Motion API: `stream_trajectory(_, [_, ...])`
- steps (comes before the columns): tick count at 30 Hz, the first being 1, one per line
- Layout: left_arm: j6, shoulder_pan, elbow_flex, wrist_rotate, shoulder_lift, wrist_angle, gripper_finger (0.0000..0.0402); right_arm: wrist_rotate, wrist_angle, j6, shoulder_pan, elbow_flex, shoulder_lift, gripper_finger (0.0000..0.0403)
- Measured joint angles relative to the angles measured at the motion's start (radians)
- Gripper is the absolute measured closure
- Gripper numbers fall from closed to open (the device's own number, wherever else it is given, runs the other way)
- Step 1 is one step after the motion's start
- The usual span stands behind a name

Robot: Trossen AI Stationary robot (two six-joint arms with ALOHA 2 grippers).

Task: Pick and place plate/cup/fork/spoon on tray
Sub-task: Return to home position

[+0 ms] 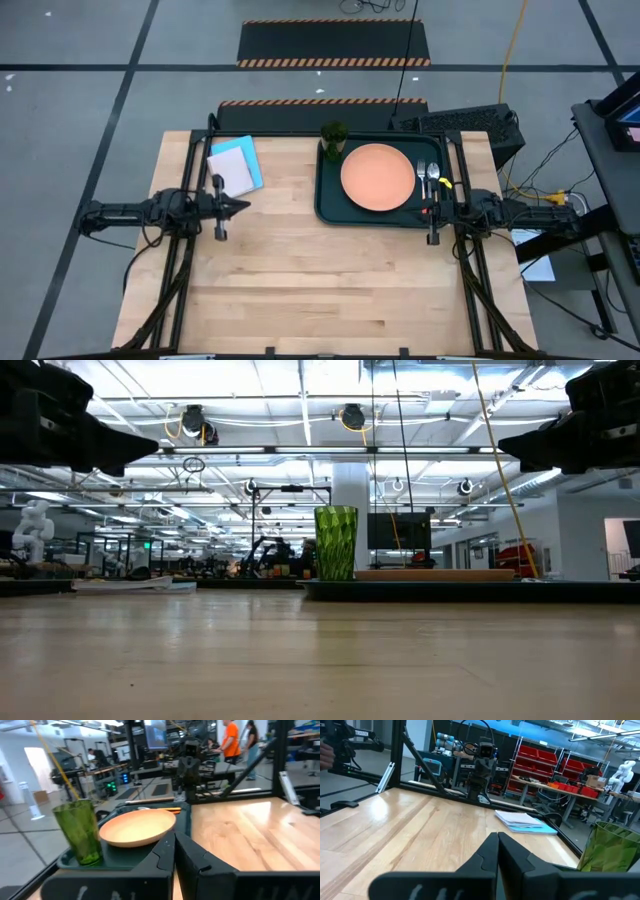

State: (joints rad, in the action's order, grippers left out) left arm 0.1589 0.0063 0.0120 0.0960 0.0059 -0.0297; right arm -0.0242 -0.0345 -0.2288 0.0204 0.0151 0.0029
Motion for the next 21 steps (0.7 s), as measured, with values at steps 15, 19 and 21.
stream_trajectory(15, [0.015, 0.000, -0.002, -0.009, 0.000, -0.036, 0.0390, 0.000, 0.001, 0.000, 0.000, 0.000, 0.000, 0.0403])
stream_trajectory(19, [0.015, 0.000, -0.002, -0.008, 0.000, -0.036, 0.0390, 0.000, 0.001, 0.000, 0.000, 0.000, 0.000, 0.0403])
stream_trajectory(21, [0.015, 0.000, -0.002, -0.008, 0.000, -0.039, 0.0390, 0.000, 0.001, 0.000, 0.000, 0.000, 0.000, 0.0403])
